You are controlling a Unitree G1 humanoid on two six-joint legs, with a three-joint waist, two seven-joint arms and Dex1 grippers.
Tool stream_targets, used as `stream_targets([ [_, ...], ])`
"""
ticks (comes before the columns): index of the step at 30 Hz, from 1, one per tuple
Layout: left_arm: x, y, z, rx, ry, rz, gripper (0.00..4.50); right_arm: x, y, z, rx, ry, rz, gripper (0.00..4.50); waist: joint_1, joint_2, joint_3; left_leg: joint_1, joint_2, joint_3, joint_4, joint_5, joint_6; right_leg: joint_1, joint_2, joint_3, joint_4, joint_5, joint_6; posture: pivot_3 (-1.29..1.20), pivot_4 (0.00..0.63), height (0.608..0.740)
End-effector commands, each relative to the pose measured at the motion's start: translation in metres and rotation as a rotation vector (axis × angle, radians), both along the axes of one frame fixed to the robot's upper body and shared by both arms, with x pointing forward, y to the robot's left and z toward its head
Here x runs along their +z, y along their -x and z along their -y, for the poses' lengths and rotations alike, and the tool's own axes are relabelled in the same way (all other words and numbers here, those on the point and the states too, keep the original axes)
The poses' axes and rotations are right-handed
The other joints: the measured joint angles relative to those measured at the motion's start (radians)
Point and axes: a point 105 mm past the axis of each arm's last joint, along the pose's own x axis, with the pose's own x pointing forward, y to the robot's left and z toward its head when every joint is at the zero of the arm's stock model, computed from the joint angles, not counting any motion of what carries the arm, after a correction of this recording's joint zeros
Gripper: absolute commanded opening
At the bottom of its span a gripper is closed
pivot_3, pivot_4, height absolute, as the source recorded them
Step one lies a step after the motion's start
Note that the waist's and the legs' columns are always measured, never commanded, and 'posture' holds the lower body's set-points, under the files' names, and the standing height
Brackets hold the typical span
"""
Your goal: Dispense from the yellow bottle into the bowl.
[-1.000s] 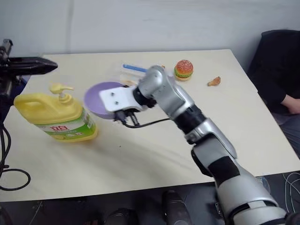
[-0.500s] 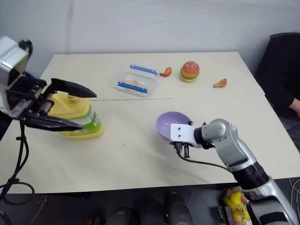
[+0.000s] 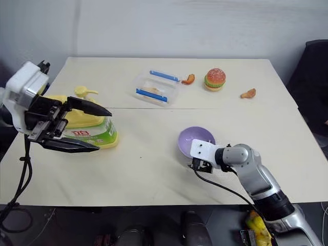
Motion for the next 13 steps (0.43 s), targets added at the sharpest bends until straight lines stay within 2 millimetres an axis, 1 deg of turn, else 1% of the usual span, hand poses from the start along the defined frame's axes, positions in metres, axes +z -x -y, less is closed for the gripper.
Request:
stream_targets([
  [1,0.005,-0.001,-0.007,0.031,-0.003,0.056,4.5,0.053,0.014,0.017,-0.047,-0.131,0.04,4.43,0.001,0.0,0.0,0.0,0.0,0.0,0.0,0.0,0.0,0.0,0.0,0.0,0.0,0.0,0.0,0.0,0.15,0.74],
  [3,0.006,-0.004,-0.014,0.061,-0.007,0.062,4.5,0.075,0.025,0.036,-0.088,-0.181,0.025,4.43,0.004,0.001,0.001,0.001,0.0,0.0,0.0,0.0,0.0,0.0,0.001,0.0,0.0,0.0,0.0,0.0,0.15,0.74],
  [4,0.006,-0.003,-0.018,0.074,-0.01,0.06,4.5,0.084,0.034,0.048,-0.1,-0.189,0.006,4.43,0.007,0.001,0.001,0.001,0.0,0.001,0.0,0.0,0.0,0.0,0.001,-0.001,0.0,0.0,0.0,0.0,0.15,0.74],
  [5,0.009,-0.002,-0.023,0.091,-0.006,0.058,4.5,0.093,0.049,0.061,-0.101,-0.215,-0.044,4.43,0.01,0.001,0.001,0.001,0.0,0.0,-0.001,0.0,0.0,0.0,0.001,-0.001,-0.001,0.0,0.0,0.0,0.15,0.74],
  [7,0.012,-0.001,-0.028,0.112,0.001,0.054,4.5,0.104,0.07,0.075,-0.087,-0.253,-0.107,4.43,0.02,0.001,0.0,0.001,0.0,0.001,-0.002,0.0,0.001,0.0,0.002,-0.002,-0.003,0.0,0.0,0.0,0.15,0.74],
  [8,0.013,0.0,-0.03,0.121,0.005,0.052,4.5,0.108,0.077,0.078,-0.085,-0.267,-0.125,4.43,0.023,0.0,0.001,0.001,0.0,0.001,-0.002,-0.001,0.001,0.001,0.002,-0.002,-0.003,0.0,0.0,0.0,0.15,0.74],
  [11,0.015,0.0,-0.036,0.154,0.02,0.047,4.5,0.119,0.088,0.094,-0.134,-0.335,-0.149,4.43,0.023,0.0,0.001,0.005,0.0,0.001,-0.002,-0.001,0.002,0.004,0.003,-0.001,-0.003,0.0,0.0,0.0,0.15,0.74],
  [13,0.01,0.001,-0.036,0.154,0.005,0.036,4.5,0.12,0.089,0.1,-0.168,-0.369,-0.141,4.43,0.023,0.0,0.001,0.008,0.0,0.001,-0.002,-0.002,0.002,0.007,0.003,0.0,-0.003,0.001,0.001,0.0,0.15,0.74],
])
